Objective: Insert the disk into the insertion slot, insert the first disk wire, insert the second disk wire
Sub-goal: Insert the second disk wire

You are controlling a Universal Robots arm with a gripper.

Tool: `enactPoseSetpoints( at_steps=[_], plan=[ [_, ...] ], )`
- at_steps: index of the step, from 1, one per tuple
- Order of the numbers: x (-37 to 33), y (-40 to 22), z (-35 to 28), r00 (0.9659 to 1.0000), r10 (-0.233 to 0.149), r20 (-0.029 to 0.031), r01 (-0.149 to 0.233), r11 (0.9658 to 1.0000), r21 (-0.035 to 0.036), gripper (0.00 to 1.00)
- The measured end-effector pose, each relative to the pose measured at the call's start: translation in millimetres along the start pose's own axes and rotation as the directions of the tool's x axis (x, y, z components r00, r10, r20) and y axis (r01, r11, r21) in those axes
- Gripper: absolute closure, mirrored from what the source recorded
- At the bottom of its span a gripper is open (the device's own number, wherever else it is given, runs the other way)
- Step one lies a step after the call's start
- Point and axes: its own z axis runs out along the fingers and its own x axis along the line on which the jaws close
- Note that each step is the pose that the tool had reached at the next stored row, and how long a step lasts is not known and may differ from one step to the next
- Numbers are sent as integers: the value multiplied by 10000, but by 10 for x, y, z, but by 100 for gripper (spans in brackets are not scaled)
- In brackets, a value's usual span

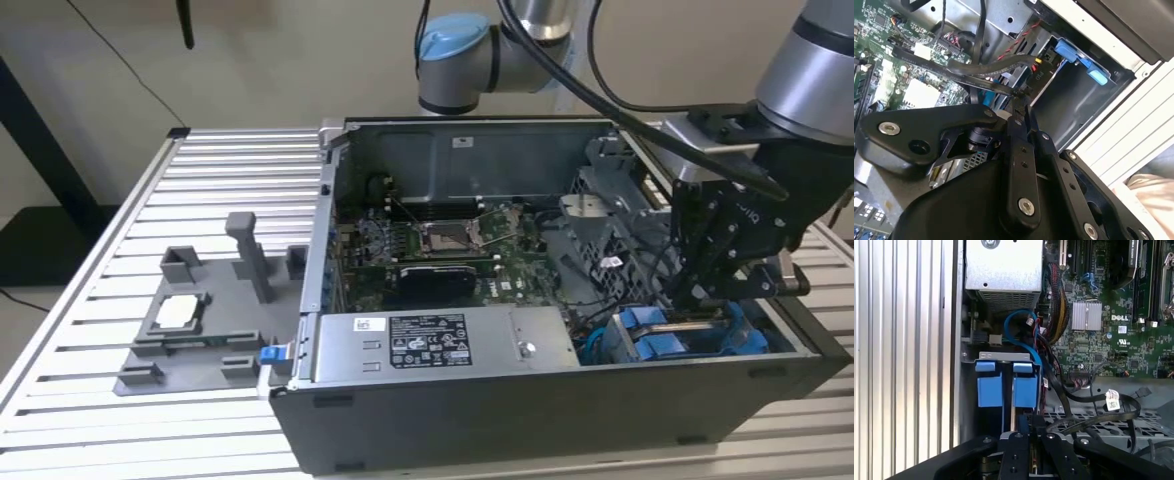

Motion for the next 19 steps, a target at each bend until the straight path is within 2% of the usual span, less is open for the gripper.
enactPoseSetpoints(
  at_steps=[6,11,19],
  plan=[
    [-2,-25,8,10000,33,13,-33,10000,-28,84],
    [-1,-25,21,9999,158,24,-157,9998,-135,84],
    [-1,-44,24,9996,270,30,-270,9995,-137,84]
  ],
)
